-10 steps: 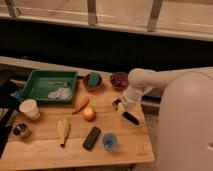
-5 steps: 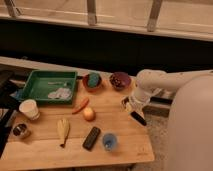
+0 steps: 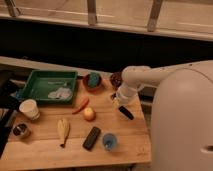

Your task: Wipe table surface with brush

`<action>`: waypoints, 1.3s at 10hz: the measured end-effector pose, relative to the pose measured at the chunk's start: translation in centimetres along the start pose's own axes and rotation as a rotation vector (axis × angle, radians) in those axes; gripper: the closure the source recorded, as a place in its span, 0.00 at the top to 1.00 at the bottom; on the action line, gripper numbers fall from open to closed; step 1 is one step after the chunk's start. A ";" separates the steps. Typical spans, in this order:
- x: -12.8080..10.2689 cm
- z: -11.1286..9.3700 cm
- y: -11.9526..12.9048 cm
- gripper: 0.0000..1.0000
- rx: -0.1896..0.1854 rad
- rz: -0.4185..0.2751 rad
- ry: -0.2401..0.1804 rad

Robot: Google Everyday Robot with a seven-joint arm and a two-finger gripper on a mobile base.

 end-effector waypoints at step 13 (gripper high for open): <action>2.8 -0.2 -3.9 0.00 0.018 0.080 0.018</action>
